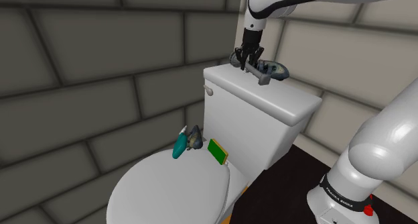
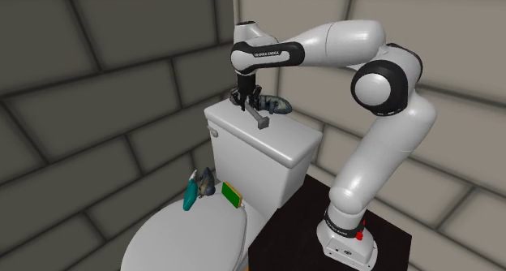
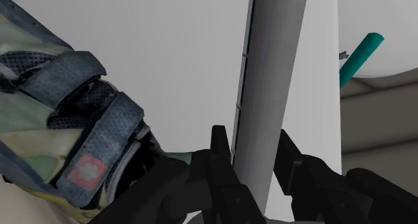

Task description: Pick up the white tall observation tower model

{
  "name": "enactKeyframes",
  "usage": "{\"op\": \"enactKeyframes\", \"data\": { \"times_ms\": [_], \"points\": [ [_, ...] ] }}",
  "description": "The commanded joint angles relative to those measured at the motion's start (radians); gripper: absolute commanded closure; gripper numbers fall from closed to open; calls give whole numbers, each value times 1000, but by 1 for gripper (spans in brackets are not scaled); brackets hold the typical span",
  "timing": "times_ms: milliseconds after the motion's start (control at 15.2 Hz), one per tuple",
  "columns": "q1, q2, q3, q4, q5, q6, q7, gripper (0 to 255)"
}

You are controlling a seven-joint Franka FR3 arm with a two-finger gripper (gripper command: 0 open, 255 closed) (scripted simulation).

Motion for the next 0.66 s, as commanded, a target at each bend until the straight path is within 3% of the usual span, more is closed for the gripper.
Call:
{"op": "enactKeyframes", "data": {
  "times_ms": [0,594],
  "points": [
    [0,1,0,29,0,-28,-1,255],
    [1,6,1,131,2,-124,-5,255]
  ]
}}
